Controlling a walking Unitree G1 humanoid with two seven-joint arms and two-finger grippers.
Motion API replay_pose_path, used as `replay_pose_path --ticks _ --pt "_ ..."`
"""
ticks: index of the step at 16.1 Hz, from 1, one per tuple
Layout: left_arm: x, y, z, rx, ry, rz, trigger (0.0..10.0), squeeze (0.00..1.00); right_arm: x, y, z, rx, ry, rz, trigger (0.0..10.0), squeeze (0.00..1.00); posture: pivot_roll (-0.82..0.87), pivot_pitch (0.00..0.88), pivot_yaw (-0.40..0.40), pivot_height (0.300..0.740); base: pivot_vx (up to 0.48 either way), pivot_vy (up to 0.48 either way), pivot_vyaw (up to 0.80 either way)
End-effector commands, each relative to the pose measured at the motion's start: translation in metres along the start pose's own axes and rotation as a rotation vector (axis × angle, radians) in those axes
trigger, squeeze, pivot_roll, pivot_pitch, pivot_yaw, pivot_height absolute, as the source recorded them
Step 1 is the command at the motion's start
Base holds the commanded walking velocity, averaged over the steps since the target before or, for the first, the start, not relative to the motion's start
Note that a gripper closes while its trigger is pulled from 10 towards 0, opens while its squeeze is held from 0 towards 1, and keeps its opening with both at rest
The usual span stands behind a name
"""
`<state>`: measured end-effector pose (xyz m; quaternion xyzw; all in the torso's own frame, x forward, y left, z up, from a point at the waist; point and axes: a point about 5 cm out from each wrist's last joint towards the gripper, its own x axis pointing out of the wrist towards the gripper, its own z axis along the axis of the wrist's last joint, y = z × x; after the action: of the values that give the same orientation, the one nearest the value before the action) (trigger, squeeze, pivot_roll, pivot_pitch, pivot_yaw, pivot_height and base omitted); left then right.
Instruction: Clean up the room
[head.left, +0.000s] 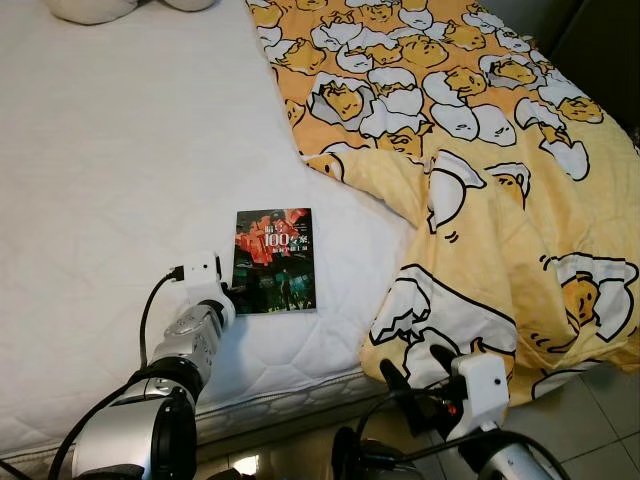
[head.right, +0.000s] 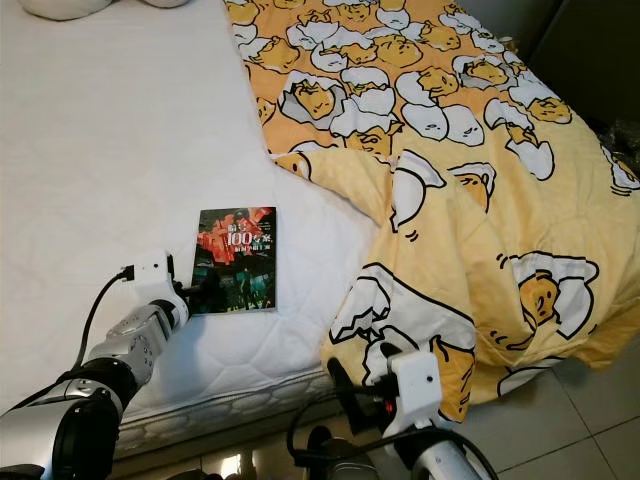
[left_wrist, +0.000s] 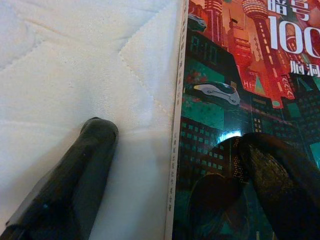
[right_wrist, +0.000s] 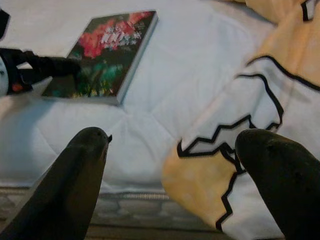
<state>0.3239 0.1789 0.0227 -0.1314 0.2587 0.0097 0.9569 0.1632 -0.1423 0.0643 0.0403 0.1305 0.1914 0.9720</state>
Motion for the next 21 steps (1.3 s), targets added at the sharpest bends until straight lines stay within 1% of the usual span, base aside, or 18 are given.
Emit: replay_pose_path --ticks 1,2,3,4,5,6,7,8,9,10,12,13,15,16,18,21 --pt "-0.007 -0.001 -0.045 -0.020 0.180 0.001 10.0 0.00 -0.003 0.004 0.006 -0.004 0.005 0.003 10.0 0.00 -0.25 0.197 -0.059 0.740 0.000 0.000 0.00" --pt "-0.007 -0.009 -0.050 0.038 0.197 -0.003 10.0 0.00 -0.006 0.007 0.009 -0.005 0.010 0.005 10.0 0.00 -0.25 0.206 -0.064 0.740 0.000 0.000 0.00" --pt "-0.007 -0.010 -0.051 0.040 0.199 -0.004 8.0 0.00 -0.006 0.009 0.010 -0.005 0.011 0.007 10.0 0.00 -0.25 0.206 -0.066 0.740 0.000 0.000 0.00" --pt "-0.007 -0.013 -0.053 0.040 0.207 -0.011 0.0 0.00 -0.007 0.011 0.012 -0.005 0.012 0.010 10.0 0.00 -0.26 0.213 -0.065 0.740 0.000 0.000 0.00" --pt "-0.008 -0.017 -0.056 -0.009 0.219 -0.029 0.0 0.00 -0.007 0.012 0.013 -0.003 0.012 0.009 10.0 0.00 -0.25 0.213 -0.063 0.740 0.000 0.000 0.00" --pt "-0.006 -0.022 -0.052 -0.115 0.196 -0.052 0.0 0.00 -0.007 0.013 0.014 0.000 0.016 0.007 10.0 0.00 -0.26 0.219 -0.060 0.740 0.000 0.000 0.00" --pt "-0.005 -0.024 -0.048 -0.155 0.168 -0.068 0.0 0.00 -0.006 0.016 0.016 0.003 0.018 0.002 10.0 0.00 -0.26 0.221 -0.057 0.740 0.000 0.000 0.00" --pt "-0.005 -0.024 -0.046 -0.153 0.162 -0.073 0.0 0.00 -0.006 0.017 0.016 0.005 0.020 0.000 10.0 0.00 -0.26 0.221 -0.057 0.740 0.000 0.000 0.00" --pt "-0.005 -0.024 -0.046 -0.112 0.158 -0.078 0.0 0.00 -0.006 0.017 0.015 0.007 0.025 -0.002 10.0 0.00 -0.25 0.226 -0.053 0.740 0.000 0.000 0.00" --pt "-0.005 -0.026 -0.045 -0.092 0.149 -0.107 0.0 0.00 -0.006 0.013 0.013 0.012 0.034 -0.008 10.0 0.00 -0.25 0.226 -0.053 0.740 0.000 0.000 0.00" --pt "-0.005 -0.030 -0.048 -0.095 0.158 -0.144 0.0 0.00 -0.006 0.012 0.013 0.019 0.036 -0.013 10.0 0.00 -0.24 0.232 -0.044 0.740 0.000 0.000 0.00" --pt "-0.008 -0.033 -0.057 -0.116 0.193 -0.166 0.0 0.00 -0.006 0.012 0.014 0.021 0.039 -0.014 10.0 0.00 -0.25 0.234 -0.042 0.740 0.000 0.000 0.00" --pt "-0.008 -0.040 -0.061 -0.184 0.211 -0.203 0.0 0.00 -0.006 0.011 0.015 0.020 0.041 -0.017 10.0 0.00 -0.25 0.236 -0.043 0.740 0.000 0.000 0.00" --pt "-0.009 -0.051 -0.063 -0.260 0.227 -0.271 0.0 0.00 -0.007 0.010 0.016 0.019 0.043 -0.022 10.0 0.00 -0.26 0.236 -0.043 0.740 0.000 0.000 0.00" --pt "-0.010 -0.059 -0.066 -0.281 0.239 -0.320 0.0 0.00 -0.008 0.010 0.015 0.021 0.045 -0.026 10.0 0.00 -0.26 0.238 -0.042 0.740 0.000 0.000 0.00" --pt "-0.014 -0.072 -0.076 -0.282 0.282 -0.394 0.0 0.00 -0.008 0.016 0.010 0.032 0.053 -0.024 10.0 0.00 -0.26 0.241 -0.040 0.740 0.000 0.000 0.00"
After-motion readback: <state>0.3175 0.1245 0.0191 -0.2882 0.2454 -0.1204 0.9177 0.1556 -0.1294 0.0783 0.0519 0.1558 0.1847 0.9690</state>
